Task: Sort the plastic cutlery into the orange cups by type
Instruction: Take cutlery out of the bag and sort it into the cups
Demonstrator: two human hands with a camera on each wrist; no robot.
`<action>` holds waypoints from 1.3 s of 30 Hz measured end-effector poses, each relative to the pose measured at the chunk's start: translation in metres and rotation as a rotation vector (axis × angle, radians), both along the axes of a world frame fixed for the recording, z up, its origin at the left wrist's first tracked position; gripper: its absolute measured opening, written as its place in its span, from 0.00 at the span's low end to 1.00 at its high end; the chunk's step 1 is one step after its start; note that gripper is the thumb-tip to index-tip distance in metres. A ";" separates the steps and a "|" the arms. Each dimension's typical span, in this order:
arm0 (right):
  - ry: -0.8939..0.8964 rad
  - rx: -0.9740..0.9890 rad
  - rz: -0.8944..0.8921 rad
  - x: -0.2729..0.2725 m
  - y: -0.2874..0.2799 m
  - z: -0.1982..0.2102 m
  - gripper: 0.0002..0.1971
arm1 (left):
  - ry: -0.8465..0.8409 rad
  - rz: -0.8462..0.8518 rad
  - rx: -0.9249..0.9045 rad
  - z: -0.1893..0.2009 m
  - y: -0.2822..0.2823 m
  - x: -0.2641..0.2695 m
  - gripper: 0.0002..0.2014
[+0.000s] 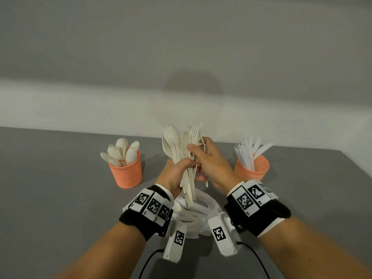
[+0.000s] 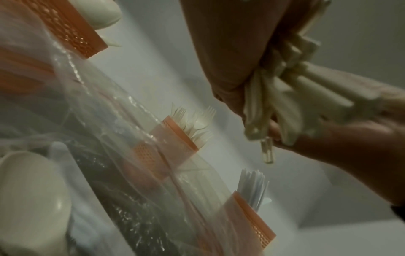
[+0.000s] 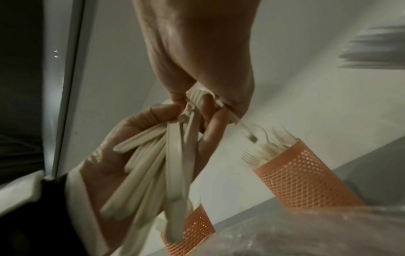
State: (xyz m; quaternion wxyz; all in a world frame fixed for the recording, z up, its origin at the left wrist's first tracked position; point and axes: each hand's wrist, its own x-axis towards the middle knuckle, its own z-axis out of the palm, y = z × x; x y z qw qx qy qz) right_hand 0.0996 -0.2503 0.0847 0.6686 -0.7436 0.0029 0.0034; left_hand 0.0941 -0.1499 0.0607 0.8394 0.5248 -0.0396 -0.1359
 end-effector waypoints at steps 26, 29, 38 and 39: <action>-0.089 0.471 -0.113 0.031 -0.006 0.006 0.04 | 0.004 0.123 -0.175 -0.008 0.022 0.018 0.13; -0.128 0.592 -0.166 0.045 -0.021 0.012 0.06 | 0.047 0.176 -0.240 -0.005 0.027 0.024 0.12; -0.234 0.294 -0.445 0.099 -0.038 0.007 0.03 | 0.156 0.250 -0.168 -0.014 0.045 0.044 0.08; -0.232 0.278 -0.445 0.103 -0.034 0.003 0.02 | 0.149 0.243 -0.159 -0.014 0.046 0.045 0.08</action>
